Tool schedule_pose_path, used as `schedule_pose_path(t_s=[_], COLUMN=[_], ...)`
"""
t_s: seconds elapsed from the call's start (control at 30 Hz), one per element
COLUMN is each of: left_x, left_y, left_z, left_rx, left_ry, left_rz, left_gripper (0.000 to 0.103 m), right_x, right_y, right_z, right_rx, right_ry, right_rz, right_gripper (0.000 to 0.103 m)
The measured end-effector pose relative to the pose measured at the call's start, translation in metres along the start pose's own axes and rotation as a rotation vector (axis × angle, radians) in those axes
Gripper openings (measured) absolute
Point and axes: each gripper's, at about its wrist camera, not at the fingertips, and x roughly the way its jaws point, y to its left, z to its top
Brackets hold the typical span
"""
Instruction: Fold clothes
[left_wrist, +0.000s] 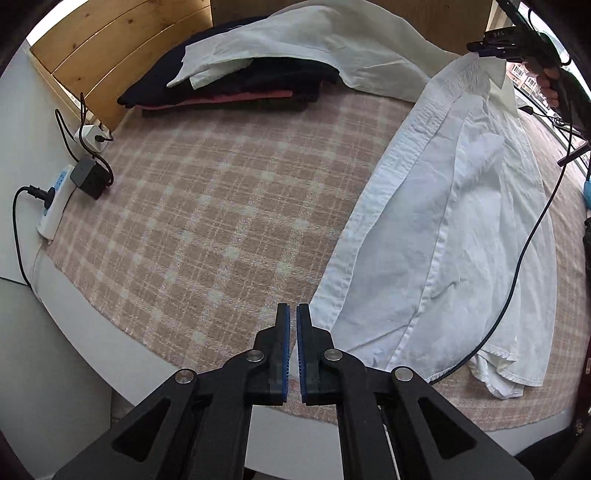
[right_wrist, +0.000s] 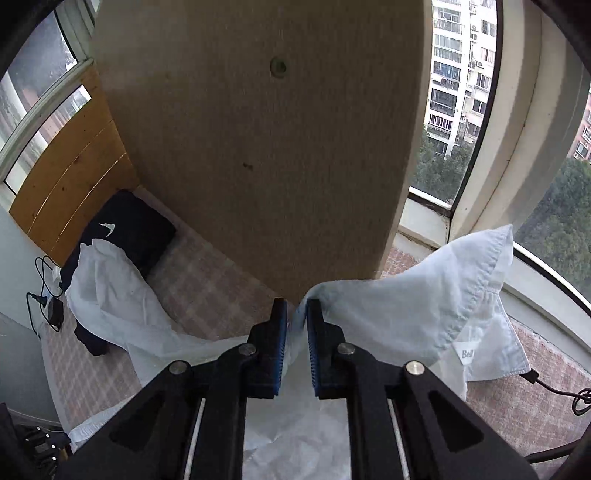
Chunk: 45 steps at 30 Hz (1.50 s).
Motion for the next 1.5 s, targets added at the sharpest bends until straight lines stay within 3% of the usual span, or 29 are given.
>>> schedule_pose_path(t_s=[0.13,0.23,0.3,0.37,0.43,0.5,0.6,0.73,0.8,0.87,1.0,1.1,1.23,1.3,1.33,1.37,1.43,1.5], left_x=[-0.026,-0.061,-0.081,-0.092,-0.091,-0.075,-0.045,-0.017,-0.021,-0.029,-0.020,-0.017,-0.017,-0.015,-0.015,-0.016,-0.021,-0.029], left_y=[0.001,-0.027,-0.058,-0.087,-0.117,-0.151,-0.195,-0.211,-0.222,-0.239,-0.263,-0.266,-0.268,-0.260,-0.257,-0.256,-0.253,-0.249], left_z=[-0.011,-0.025,-0.037,-0.049,-0.059,-0.068,-0.081,-0.087,-0.089,-0.090,-0.088,-0.087,-0.086,-0.085,-0.084,-0.084,-0.084,-0.084], left_rx=[-0.006,0.093,0.188,0.231,0.247,0.284,0.327,0.263,0.259,0.301,0.349,0.360,0.367,0.340,0.332,0.329,0.318,0.295], left_ry=[-0.033,-0.067,-0.078,-0.073,-0.051,-0.001,0.079,0.159,0.149,0.122,0.117,0.096,0.070,0.086,0.091,0.093,0.089,0.076], left_rz=[-0.017,-0.095,-0.142,-0.241,-0.336,-0.366,-0.344,-0.351,-0.383,-0.396,-0.364,-0.341,-0.323,-0.353,-0.367,-0.379,-0.410,-0.433], left_gripper=[0.004,0.004,0.007,0.007,0.011,0.016,0.016,0.013,0.014,0.024,0.029,0.025,0.000,0.000,0.000,0.000,0.000,0.000], right_x=[-0.012,-0.051,-0.079,-0.111,-0.134,-0.148,-0.128,-0.082,-0.067,-0.058,-0.045,-0.031,-0.010,-0.006,-0.007,-0.007,-0.010,-0.014], right_y=[-0.008,-0.031,-0.053,-0.079,-0.097,-0.112,-0.129,-0.124,-0.122,-0.123,-0.125,-0.122,-0.120,-0.118,-0.115,-0.113,-0.114,-0.121], right_z=[-0.011,-0.030,-0.048,-0.065,-0.080,-0.094,-0.116,-0.139,-0.141,-0.136,-0.116,-0.104,-0.097,-0.097,-0.098,-0.099,-0.100,-0.101], right_rx=[-0.002,0.033,0.072,0.112,0.092,0.067,0.078,0.046,0.047,0.065,0.086,0.069,0.049,0.023,0.004,-0.015,-0.031,-0.013], right_ry=[0.034,0.041,0.049,0.035,0.020,0.022,0.116,0.192,0.200,0.190,0.183,0.195,0.229,0.230,0.222,0.222,0.224,0.227], right_rz=[0.041,0.174,0.235,0.253,0.183,0.094,0.053,0.005,0.014,0.030,0.062,0.031,-0.010,-0.035,-0.048,-0.066,-0.076,-0.046], right_gripper=[0.026,0.039,0.040,0.040,0.040,0.047,0.049,0.049,0.049,0.049,0.049,0.049,0.049,0.049,0.044,0.025,0.003,0.003])
